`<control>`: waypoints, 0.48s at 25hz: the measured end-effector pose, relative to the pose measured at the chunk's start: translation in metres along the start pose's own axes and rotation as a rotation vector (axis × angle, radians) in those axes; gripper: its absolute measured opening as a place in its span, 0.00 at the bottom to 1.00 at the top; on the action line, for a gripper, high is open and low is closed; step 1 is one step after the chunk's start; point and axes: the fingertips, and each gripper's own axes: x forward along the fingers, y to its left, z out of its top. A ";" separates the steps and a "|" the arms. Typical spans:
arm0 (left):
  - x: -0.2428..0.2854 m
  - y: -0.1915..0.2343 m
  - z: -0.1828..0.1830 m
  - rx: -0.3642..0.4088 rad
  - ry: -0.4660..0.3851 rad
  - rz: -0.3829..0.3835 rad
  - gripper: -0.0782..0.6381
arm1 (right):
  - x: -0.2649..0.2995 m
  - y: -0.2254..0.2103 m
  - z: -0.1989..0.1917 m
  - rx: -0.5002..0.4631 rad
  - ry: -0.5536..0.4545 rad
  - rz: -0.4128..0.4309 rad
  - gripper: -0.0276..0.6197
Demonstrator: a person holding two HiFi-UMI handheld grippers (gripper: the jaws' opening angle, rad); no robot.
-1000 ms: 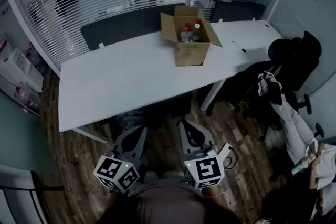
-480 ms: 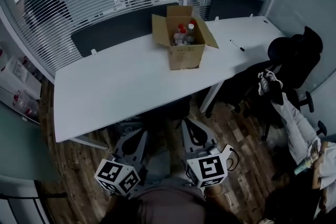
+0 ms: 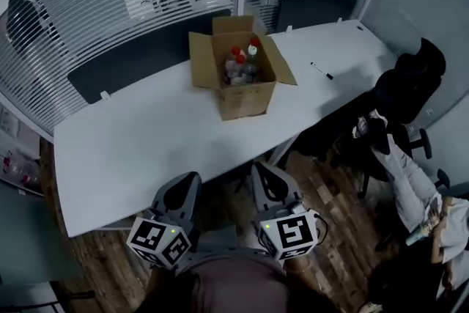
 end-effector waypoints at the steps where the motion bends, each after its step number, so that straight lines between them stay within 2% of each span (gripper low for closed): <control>1: 0.012 0.007 0.005 0.000 0.002 -0.004 0.12 | 0.012 -0.006 0.001 0.006 -0.002 0.000 0.08; 4: 0.046 0.027 0.012 0.002 -0.009 -0.024 0.12 | 0.046 -0.023 0.006 0.021 0.013 0.013 0.08; 7: 0.073 0.042 0.023 0.001 -0.009 -0.026 0.12 | 0.075 -0.041 0.010 -0.007 0.014 0.007 0.08; 12: 0.098 0.062 0.032 0.008 -0.016 -0.019 0.12 | 0.111 -0.058 0.018 -0.011 0.008 0.023 0.08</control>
